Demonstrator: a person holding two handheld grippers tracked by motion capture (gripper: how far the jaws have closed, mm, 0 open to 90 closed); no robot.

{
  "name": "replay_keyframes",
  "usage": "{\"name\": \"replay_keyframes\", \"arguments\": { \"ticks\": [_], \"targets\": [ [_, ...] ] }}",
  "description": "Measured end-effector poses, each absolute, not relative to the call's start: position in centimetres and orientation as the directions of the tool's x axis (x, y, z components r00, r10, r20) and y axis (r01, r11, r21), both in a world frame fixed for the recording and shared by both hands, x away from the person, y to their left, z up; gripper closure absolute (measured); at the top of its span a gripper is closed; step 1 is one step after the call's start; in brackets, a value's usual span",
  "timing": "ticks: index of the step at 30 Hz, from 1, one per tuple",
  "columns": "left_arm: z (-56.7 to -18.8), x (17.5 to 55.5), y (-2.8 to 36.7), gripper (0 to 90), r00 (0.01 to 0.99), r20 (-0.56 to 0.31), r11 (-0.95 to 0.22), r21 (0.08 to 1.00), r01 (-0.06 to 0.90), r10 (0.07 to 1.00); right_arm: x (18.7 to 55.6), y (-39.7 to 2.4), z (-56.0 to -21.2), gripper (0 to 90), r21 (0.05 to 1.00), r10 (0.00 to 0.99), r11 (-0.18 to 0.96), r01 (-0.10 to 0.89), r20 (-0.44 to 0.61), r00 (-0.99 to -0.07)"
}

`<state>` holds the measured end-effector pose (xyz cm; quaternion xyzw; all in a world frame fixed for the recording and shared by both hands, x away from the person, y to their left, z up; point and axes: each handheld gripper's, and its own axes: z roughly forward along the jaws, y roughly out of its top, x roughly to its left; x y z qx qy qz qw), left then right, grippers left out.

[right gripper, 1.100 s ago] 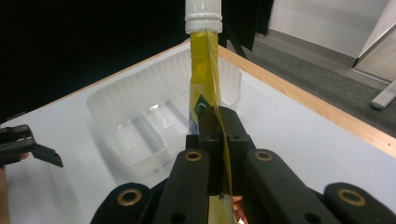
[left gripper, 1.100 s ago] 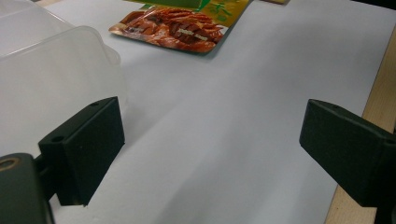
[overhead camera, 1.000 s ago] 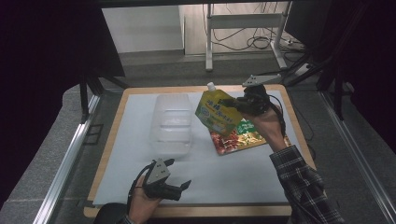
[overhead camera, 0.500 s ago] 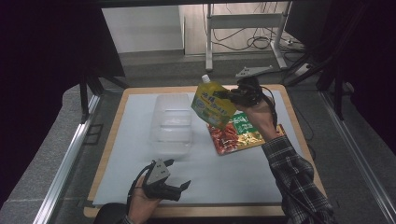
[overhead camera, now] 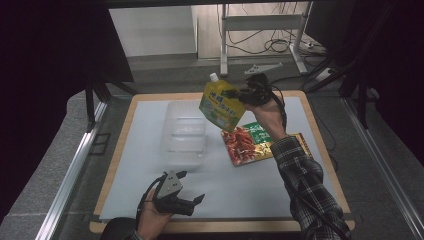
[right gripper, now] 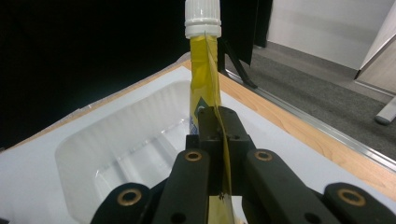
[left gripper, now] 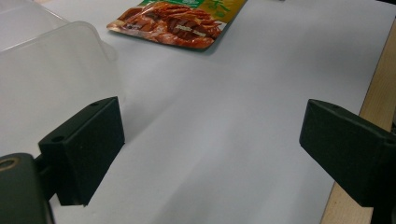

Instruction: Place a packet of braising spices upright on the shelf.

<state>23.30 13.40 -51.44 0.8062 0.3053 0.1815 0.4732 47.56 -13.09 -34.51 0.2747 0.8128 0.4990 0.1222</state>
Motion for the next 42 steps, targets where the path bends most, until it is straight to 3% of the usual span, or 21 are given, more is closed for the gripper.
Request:
{"name": "replay_keyframes", "arguments": {
  "ticks": [42],
  "targets": [
    [-51.4, 23.4, 13.5, 6.8, 0.753, -0.018, -0.359, 0.871, 0.335, 0.657, 51.8, -6.7, -34.7, 88.6, 0.908, 0.534, 0.305, 0.286, 0.085, -0.841]
  ]
}}
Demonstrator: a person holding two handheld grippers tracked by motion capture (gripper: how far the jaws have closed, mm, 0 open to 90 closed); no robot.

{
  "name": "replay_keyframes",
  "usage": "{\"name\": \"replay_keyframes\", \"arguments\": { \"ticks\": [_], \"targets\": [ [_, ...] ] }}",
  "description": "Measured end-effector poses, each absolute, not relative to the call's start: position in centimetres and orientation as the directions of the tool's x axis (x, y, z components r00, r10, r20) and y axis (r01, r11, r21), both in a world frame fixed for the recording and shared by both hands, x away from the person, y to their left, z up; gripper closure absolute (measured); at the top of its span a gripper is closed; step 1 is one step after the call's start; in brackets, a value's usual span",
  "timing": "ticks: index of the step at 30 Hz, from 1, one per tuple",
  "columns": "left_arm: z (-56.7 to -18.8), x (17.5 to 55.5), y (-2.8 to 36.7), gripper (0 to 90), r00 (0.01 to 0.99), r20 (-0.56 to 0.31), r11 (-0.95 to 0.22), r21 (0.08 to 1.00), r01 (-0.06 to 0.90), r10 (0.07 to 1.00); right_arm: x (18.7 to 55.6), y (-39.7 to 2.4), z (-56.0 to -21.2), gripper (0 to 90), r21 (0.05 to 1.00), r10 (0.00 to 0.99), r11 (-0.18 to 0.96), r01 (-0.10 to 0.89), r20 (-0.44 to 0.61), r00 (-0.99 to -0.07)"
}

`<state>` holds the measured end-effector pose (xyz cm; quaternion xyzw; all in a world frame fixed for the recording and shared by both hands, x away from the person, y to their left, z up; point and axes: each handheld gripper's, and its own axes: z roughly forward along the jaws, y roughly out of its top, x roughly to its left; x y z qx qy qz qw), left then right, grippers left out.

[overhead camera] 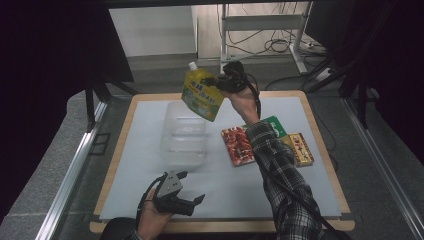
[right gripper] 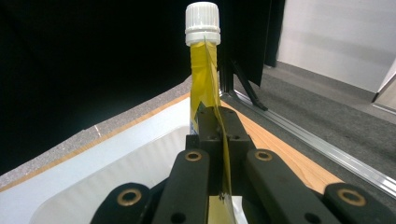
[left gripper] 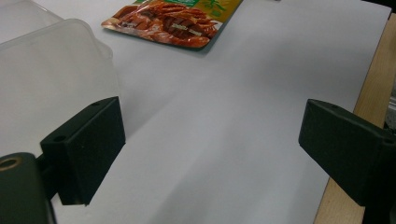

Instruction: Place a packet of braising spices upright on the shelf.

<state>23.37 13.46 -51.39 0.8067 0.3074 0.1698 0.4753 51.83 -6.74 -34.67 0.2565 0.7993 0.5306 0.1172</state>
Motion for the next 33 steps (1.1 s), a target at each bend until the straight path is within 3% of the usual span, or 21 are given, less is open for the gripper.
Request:
{"name": "replay_keyframes", "arguments": {
  "ticks": [33],
  "targets": [
    [-51.3, 23.3, 13.4, 7.6, 0.762, -0.027, -0.361, 0.87, 0.337, 0.647, 54.0, -0.1, -38.1, 88.1, 0.839, 0.502, 0.447, 0.31, 0.051, -0.863]
  ]
}}
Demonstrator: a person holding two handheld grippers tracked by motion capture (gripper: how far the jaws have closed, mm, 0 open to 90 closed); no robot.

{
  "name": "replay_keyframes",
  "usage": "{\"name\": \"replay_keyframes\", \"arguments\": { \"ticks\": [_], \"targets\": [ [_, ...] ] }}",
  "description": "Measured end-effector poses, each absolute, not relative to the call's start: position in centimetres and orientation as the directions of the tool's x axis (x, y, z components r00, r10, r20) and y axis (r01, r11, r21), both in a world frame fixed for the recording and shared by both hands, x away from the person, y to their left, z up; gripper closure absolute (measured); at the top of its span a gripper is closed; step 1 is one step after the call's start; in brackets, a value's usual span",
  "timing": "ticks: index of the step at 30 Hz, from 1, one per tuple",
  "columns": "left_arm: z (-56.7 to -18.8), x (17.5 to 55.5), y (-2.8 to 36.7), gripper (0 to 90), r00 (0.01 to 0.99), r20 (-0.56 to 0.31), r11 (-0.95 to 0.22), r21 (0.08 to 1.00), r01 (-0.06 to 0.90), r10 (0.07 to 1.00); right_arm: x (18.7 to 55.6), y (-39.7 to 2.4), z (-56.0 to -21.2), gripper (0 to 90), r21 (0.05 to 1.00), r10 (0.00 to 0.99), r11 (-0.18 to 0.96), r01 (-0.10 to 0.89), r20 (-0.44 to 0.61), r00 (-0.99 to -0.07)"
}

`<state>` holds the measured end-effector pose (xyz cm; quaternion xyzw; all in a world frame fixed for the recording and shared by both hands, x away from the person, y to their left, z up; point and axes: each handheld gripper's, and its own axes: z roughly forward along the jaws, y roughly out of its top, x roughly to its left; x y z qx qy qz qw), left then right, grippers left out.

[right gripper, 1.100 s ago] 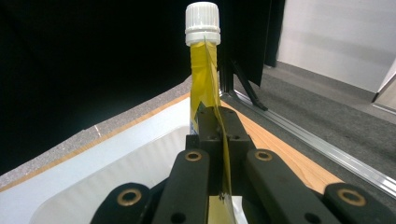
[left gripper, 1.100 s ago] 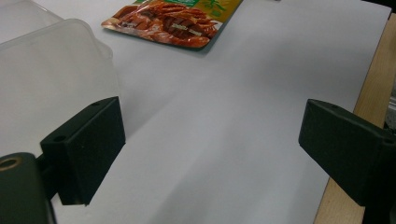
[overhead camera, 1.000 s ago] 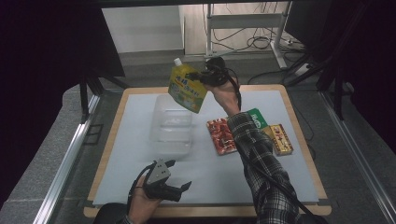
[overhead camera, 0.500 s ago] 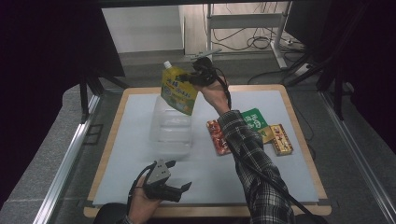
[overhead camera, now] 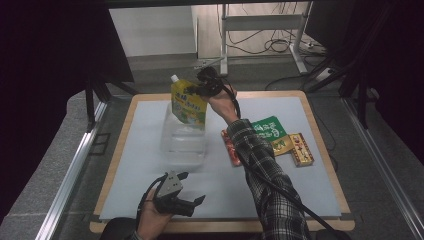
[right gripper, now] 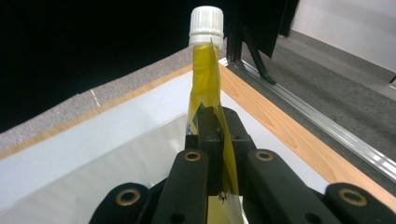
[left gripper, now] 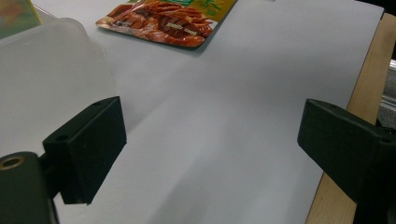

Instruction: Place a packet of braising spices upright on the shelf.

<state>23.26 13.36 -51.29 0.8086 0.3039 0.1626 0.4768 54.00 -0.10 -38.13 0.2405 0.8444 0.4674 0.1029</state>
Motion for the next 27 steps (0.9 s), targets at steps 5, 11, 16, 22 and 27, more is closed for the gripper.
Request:
{"name": "replay_keyframes", "arguments": {
  "ticks": [5, 11, 16, 22, 27],
  "targets": [
    [-51.3, 23.2, 13.3, 7.6, 0.763, -0.027, -0.361, 0.87, 0.336, 0.646, 54.1, 0.3, -38.5, 88.2, 0.834, 0.502, 0.453, 0.316, 0.054, -0.863],
    [-51.3, 23.3, 13.3, 7.5, 0.761, -0.025, -0.361, 0.87, 0.336, 0.648, 54.0, 0.4, -39.2, 88.3, 0.827, 0.496, 0.469, 0.311, 0.045, -0.867],
    [-51.3, 23.3, 13.2, 7.5, 0.763, -0.026, -0.364, 0.868, 0.337, 0.645, 54.1, 0.6, -39.5, 88.5, 0.827, 0.497, 0.447, 0.341, 0.088, -0.864],
    [-51.3, 23.2, 13.2, 7.5, 0.765, -0.025, -0.365, 0.869, 0.335, 0.644, 53.8, 1.7, -39.6, 88.4, 0.812, 0.493, 0.485, 0.324, 0.052, -0.869],
    [-51.3, 23.2, 13.3, 7.5, 0.763, -0.026, -0.362, 0.87, 0.336, 0.645, 53.8, 1.7, -39.6, 82.9, 0.788, 0.492, 0.514, 0.339, 0.054, -0.869]
  ]
}}
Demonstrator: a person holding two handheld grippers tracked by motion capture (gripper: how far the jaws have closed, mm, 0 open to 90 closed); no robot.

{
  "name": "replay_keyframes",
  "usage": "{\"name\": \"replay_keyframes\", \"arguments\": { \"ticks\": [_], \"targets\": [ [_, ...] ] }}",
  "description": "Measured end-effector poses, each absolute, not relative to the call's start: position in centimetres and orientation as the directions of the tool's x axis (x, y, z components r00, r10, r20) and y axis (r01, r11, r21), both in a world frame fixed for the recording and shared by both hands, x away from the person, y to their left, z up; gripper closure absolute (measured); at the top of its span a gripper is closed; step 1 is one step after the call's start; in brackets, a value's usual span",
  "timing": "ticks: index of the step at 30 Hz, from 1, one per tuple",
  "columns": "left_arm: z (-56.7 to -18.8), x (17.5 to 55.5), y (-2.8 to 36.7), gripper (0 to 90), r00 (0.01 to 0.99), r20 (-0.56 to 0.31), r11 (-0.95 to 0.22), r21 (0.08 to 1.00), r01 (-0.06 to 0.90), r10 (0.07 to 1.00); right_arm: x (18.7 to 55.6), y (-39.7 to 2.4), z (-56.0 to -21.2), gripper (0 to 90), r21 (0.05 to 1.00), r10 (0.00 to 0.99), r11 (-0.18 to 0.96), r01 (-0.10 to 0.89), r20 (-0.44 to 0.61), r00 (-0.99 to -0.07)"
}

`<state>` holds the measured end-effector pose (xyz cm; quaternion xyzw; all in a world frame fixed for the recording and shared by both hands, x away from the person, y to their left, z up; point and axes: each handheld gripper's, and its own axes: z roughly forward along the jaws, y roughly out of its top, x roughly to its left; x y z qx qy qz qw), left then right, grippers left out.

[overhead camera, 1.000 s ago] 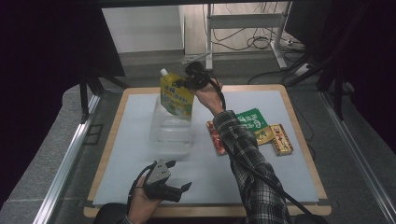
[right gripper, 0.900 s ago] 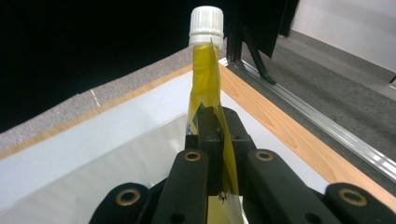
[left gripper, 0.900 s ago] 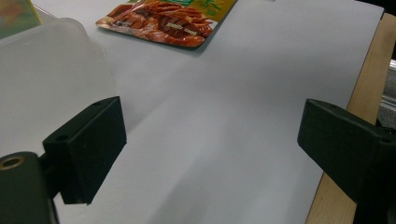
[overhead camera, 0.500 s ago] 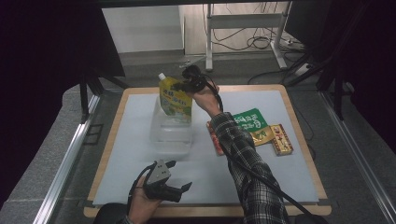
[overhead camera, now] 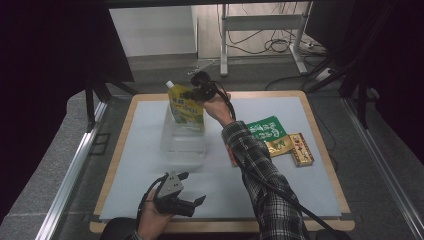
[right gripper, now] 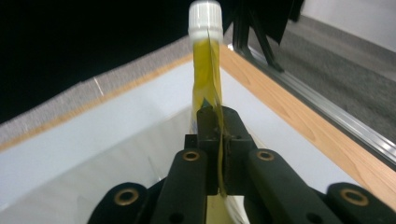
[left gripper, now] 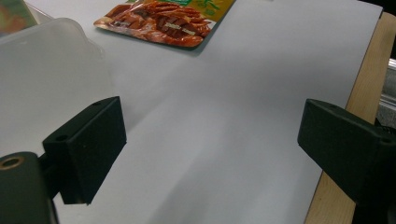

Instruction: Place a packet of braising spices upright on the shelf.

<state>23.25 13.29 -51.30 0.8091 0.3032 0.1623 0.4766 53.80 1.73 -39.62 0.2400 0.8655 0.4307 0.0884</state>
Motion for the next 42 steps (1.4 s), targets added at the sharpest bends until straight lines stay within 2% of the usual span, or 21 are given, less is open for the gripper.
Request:
{"name": "replay_keyframes", "arguments": {
  "ticks": [10, 12, 19, 25, 29, 42],
  "targets": [
    [-51.4, 23.3, 13.2, 7.2, 0.763, -0.026, -0.362, 0.87, 0.335, 0.645, 53.7, 0.5, -39.3, 42.8, 0.799, 0.515, 0.49, 0.349, 0.058, -0.855],
    [-51.5, 23.3, 13.2, 7.1, 0.764, -0.024, -0.364, 0.869, 0.335, 0.645, 53.7, 0.2, -39.2, 37.5, 0.791, 0.518, 0.494, 0.361, 0.066, -0.853],
    [-51.5, 23.3, 13.2, 7.1, 0.765, -0.023, -0.366, 0.868, 0.335, 0.644, 53.0, -0.6, -39.3, 20.6, 0.805, 0.513, 0.507, 0.31, 0.007, -0.858],
    [-51.5, 23.3, 13.1, 7.0, 0.765, -0.023, -0.367, 0.868, 0.335, 0.644, 52.5, -1.5, -39.1, 10.1, 0.817, 0.508, 0.498, 0.292, -0.002, -0.861],
    [-51.5, 23.3, 13.1, 7.0, 0.765, -0.023, -0.366, 0.869, 0.335, 0.644, 52.2, -2.2, -39.2, 6.2, 0.82, 0.503, 0.498, 0.282, -0.008, -0.864],
    [-51.5, 23.2, 13.1, 7.1, 0.772, -0.022, -0.361, 0.875, 0.321, 0.635, 51.2, -4.4, -39.6, 0.1, 0.82, 0.508, 0.512, 0.256, -0.049, -0.86]
  ]
}}
